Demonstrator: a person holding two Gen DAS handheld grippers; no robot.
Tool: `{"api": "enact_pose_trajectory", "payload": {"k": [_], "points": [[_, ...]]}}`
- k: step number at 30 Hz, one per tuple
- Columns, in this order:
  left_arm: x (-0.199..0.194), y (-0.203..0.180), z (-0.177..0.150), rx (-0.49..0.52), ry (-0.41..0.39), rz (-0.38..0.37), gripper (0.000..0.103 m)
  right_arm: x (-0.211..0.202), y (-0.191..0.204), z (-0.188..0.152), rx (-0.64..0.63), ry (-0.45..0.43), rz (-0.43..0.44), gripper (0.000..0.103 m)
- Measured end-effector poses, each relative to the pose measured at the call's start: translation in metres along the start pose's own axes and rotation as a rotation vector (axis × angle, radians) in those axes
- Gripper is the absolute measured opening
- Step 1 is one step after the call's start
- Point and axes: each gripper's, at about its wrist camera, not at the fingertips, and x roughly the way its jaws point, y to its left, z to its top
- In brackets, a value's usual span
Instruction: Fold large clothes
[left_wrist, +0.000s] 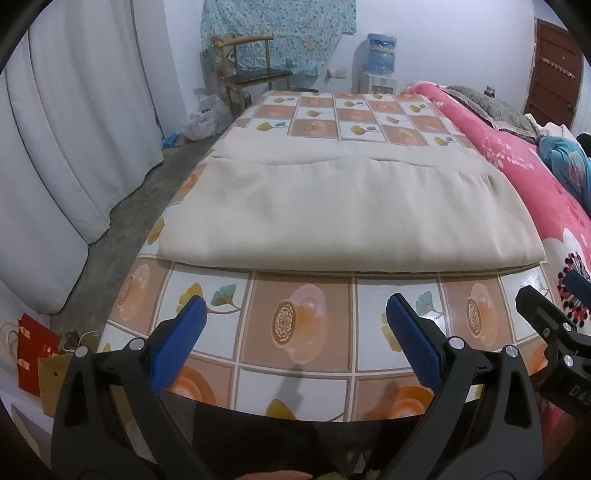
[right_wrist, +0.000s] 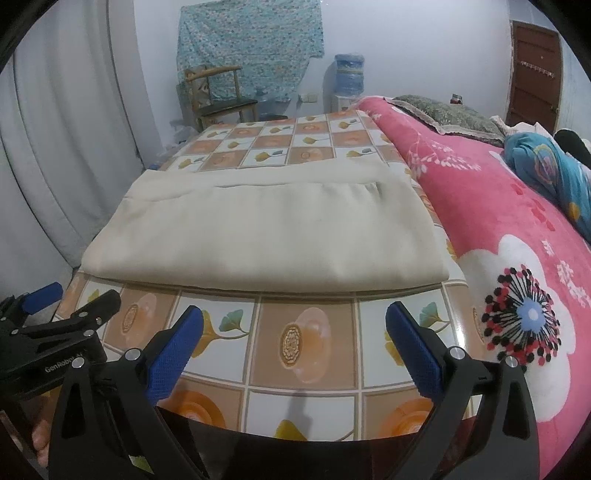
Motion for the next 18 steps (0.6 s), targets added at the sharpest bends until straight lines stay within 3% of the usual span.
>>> {"api": "enact_pose_trajectory", "payload": {"k": [18], "points": [[0.0029, 0.0021, -0.0023, -0.010, 0.012, -0.012, 0.094, 0.0014, 0.0013, 0.0001, -0.004, 0.018, -0.002, 0.096]]}}
